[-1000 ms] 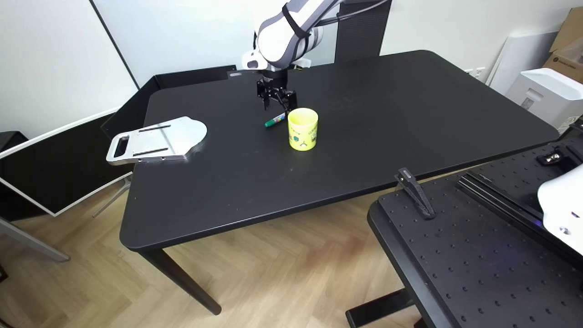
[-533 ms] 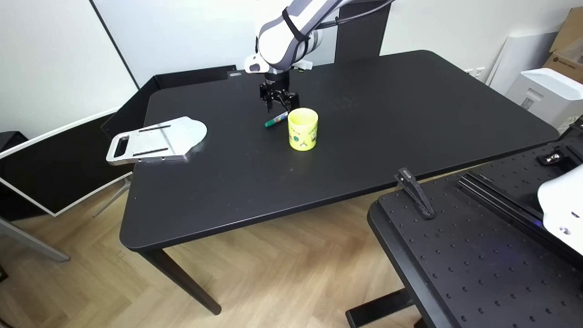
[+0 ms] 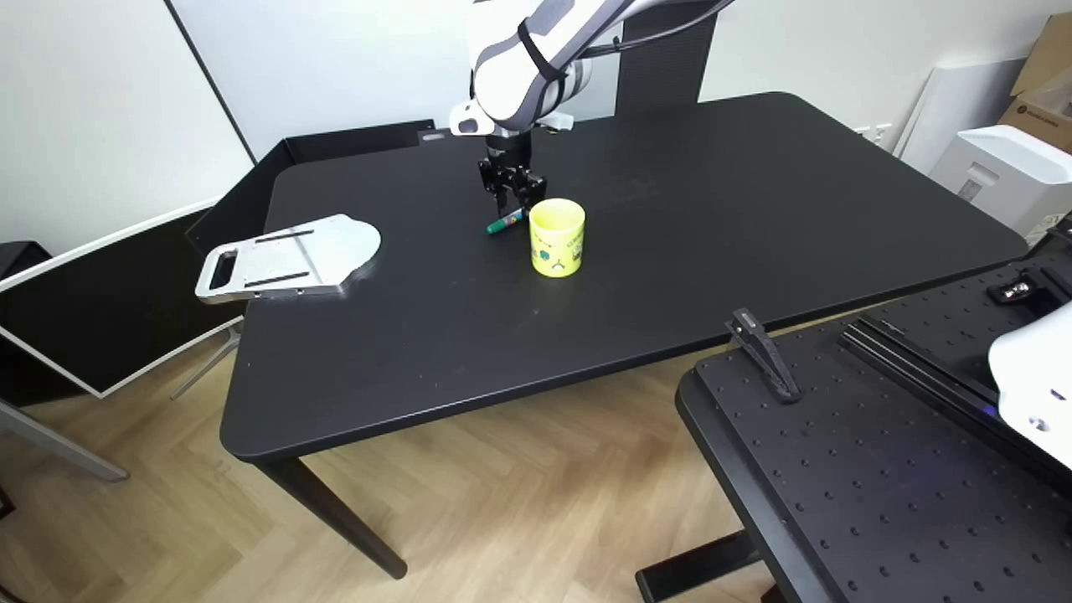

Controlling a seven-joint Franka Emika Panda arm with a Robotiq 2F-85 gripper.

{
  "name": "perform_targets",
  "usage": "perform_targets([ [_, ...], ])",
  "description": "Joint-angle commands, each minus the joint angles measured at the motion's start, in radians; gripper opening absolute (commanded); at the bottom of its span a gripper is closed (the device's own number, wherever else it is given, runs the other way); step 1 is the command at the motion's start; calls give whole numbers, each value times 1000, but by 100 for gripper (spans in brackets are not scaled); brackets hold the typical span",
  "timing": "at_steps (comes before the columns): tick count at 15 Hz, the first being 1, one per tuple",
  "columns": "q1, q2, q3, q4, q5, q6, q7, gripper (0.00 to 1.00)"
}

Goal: Put the marker in the mug

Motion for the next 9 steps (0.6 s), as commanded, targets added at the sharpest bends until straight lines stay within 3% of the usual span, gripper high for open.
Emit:
perform_targets([
  [1,5,22,-8,49,-4,-19,-4,31],
  [6,-28,-20,-3,6,9,-22,-3,1],
  [9,-49,-61,-5,-33,6,-25,1,5],
])
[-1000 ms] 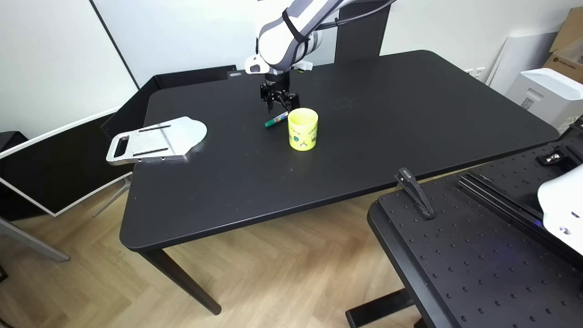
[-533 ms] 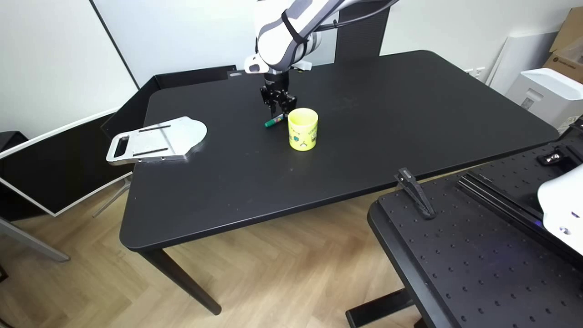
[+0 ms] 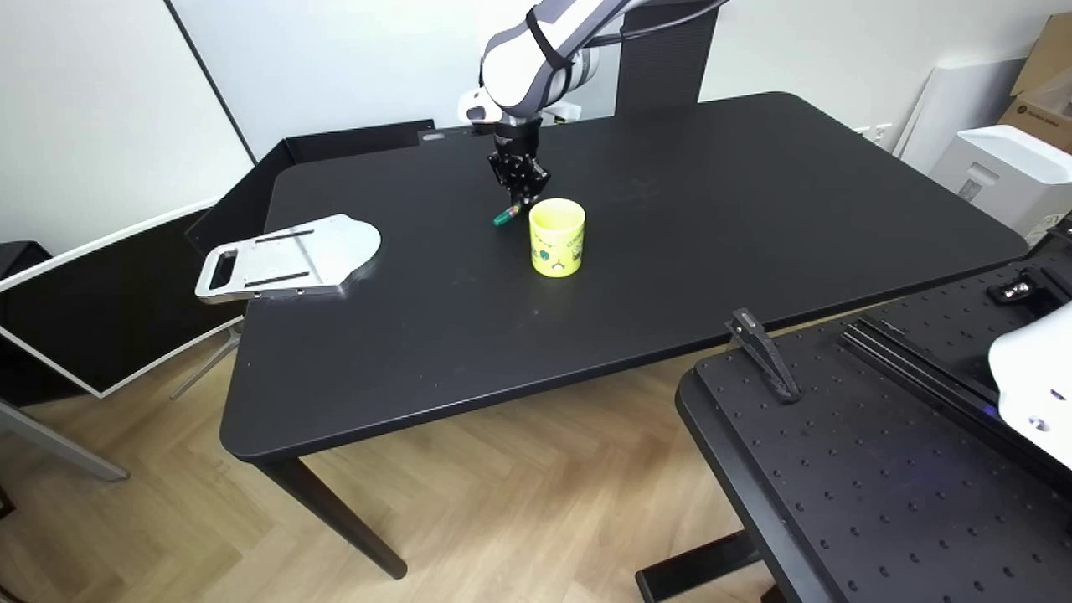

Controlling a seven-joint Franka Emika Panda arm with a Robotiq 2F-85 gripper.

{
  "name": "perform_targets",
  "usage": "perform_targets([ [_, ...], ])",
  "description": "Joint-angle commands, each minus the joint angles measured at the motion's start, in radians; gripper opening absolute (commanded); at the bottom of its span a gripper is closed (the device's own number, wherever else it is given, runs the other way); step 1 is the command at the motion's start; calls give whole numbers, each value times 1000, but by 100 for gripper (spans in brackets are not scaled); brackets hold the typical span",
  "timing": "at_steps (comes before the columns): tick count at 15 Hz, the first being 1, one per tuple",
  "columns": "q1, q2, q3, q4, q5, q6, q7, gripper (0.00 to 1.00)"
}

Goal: Put the marker in the mug

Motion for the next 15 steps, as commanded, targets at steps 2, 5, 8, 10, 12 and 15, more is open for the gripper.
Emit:
perform_targets([
  [2,-34,-84,0,-66,1,-38,-3,5],
  [5,-47,-143,4,-115,-5,-62,-8,5],
  [8,-56,-204,10,-170,-4,-71,-19,5],
  [10,-65,-239,22,-207,4,-64,-33,5],
  [12,-74,-273,35,-245,10,-52,-44,5],
  [15,-112,-324,85,-318,38,-8,-74,5],
])
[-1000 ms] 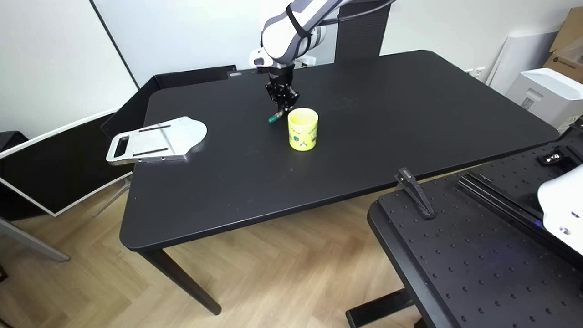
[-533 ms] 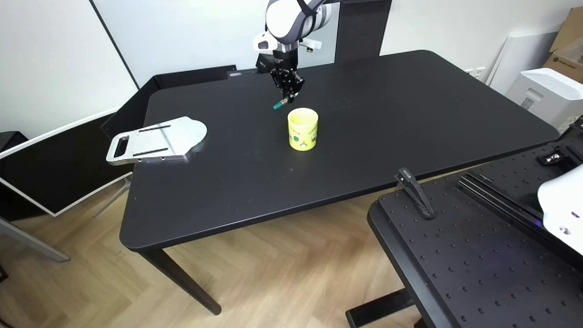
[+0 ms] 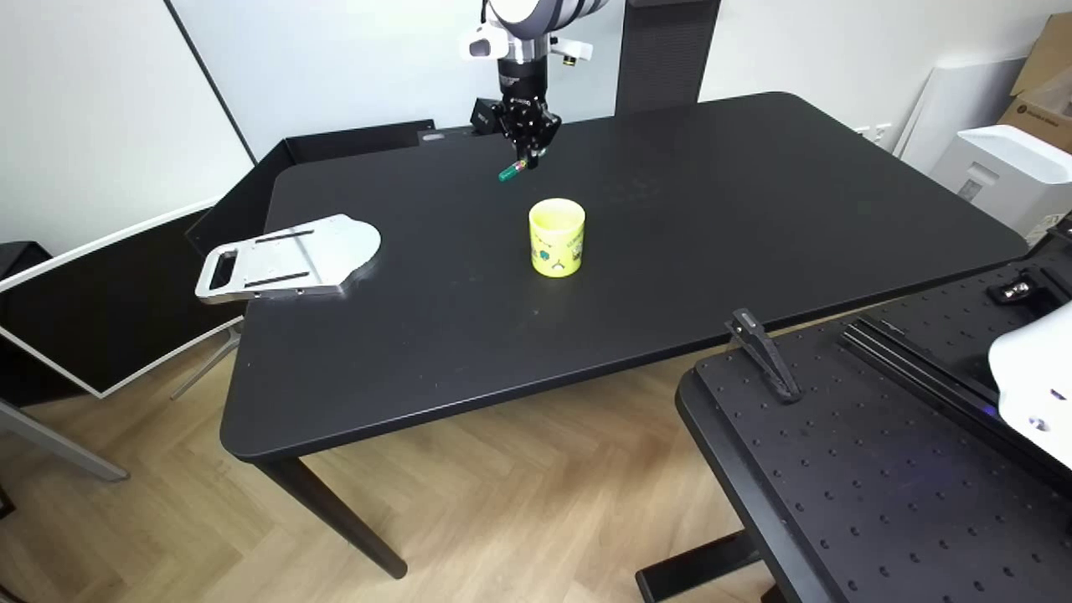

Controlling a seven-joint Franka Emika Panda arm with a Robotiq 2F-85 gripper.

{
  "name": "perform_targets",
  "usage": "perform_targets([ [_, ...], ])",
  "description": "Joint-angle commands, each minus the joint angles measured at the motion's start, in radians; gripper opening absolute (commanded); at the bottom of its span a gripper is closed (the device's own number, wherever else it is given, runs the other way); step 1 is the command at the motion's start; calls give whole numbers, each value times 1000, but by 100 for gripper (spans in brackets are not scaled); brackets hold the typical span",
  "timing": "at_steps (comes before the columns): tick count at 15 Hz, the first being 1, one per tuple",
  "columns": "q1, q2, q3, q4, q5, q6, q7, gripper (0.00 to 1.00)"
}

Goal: Put the marker in the mug

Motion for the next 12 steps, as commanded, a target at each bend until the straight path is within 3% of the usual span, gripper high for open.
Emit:
perform_targets([
  [1,-61,-94,63,-135,59,66,-52,5],
  [7,-227,-129,235,-275,303,188,-228,5],
  [12,-370,-156,362,-383,499,176,-405,5],
])
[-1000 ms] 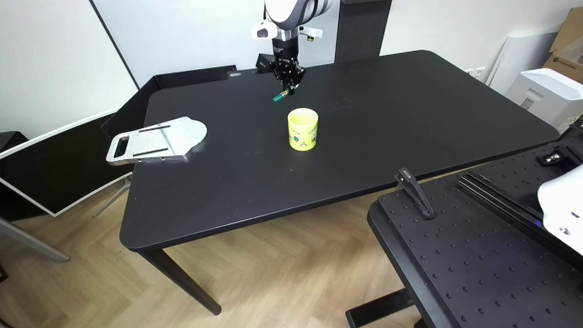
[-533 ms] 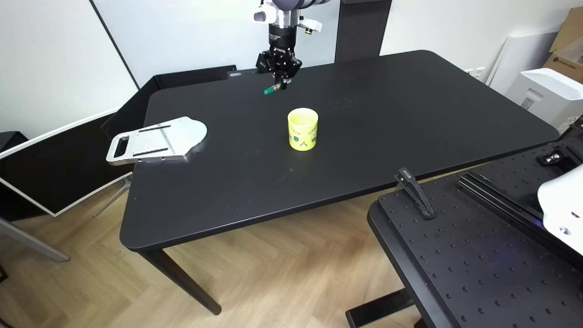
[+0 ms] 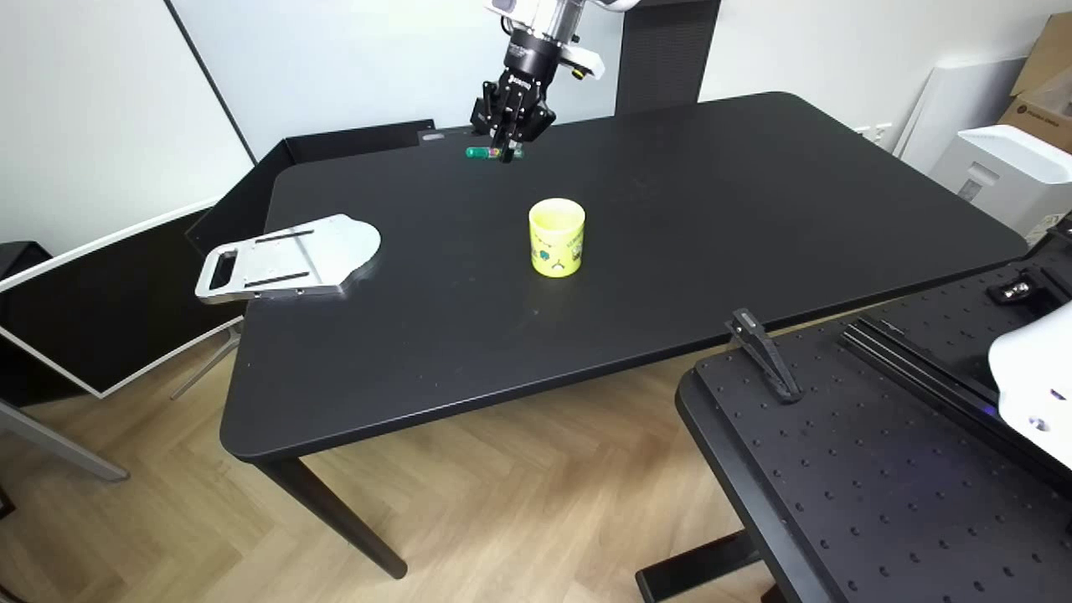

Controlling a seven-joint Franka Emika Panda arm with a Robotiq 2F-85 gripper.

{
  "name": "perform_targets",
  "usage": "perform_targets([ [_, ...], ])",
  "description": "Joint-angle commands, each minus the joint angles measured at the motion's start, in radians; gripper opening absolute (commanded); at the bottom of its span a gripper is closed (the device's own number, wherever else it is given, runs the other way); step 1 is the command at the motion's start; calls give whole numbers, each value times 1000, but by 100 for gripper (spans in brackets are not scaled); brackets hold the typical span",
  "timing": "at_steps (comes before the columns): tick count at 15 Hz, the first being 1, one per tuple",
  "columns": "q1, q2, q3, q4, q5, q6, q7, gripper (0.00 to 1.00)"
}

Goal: Put the marker in the mug

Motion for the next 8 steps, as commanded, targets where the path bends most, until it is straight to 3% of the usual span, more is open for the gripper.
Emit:
perform_targets([
  [1,-119,-59,102,-122,132,-17,-130,5],
  [5,-196,-84,162,-202,260,-68,-237,5],
  [8,-227,-104,166,-254,342,-82,-295,5],
])
